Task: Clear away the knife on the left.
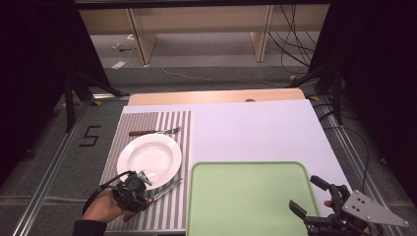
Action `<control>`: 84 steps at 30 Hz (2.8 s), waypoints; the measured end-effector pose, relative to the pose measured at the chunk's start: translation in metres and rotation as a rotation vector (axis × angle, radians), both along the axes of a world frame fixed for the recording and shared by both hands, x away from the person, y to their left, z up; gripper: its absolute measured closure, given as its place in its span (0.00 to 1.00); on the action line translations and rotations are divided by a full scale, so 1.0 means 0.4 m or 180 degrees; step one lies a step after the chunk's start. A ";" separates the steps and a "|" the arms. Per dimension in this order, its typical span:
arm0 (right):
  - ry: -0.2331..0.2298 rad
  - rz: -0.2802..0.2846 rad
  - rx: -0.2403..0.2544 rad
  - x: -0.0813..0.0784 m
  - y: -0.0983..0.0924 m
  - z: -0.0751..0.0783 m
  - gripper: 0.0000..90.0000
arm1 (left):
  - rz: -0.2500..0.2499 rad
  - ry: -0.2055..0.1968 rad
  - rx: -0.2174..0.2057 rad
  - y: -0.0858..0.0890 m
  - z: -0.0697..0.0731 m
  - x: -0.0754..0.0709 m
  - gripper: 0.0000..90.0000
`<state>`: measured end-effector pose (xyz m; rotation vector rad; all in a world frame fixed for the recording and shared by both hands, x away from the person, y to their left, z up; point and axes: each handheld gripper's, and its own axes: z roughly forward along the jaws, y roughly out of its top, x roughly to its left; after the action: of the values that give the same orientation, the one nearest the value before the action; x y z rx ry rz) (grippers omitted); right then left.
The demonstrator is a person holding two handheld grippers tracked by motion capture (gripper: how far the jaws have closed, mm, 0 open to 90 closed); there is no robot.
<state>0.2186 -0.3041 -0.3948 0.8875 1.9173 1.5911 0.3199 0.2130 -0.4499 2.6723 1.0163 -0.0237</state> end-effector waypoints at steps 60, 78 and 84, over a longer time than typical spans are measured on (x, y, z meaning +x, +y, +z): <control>0.0001 0.0000 0.0000 0.000 0.000 0.000 0.08 | -0.0241 -0.0210 -0.1022 -0.273 0.075 -0.048 0.85; 0.0007 0.0007 0.0007 0.000 0.000 0.000 0.07 | -0.0358 -0.0027 -0.1002 -0.355 0.054 -0.049 0.85; 0.0007 0.0006 0.0005 0.000 0.000 0.000 0.07 | -0.0424 0.0029 -0.0969 -0.373 0.048 -0.051 0.85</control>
<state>0.2186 -0.3040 -0.3950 0.8886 1.9192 1.5935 0.2994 0.0640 -0.4309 2.4561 0.7656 -0.2013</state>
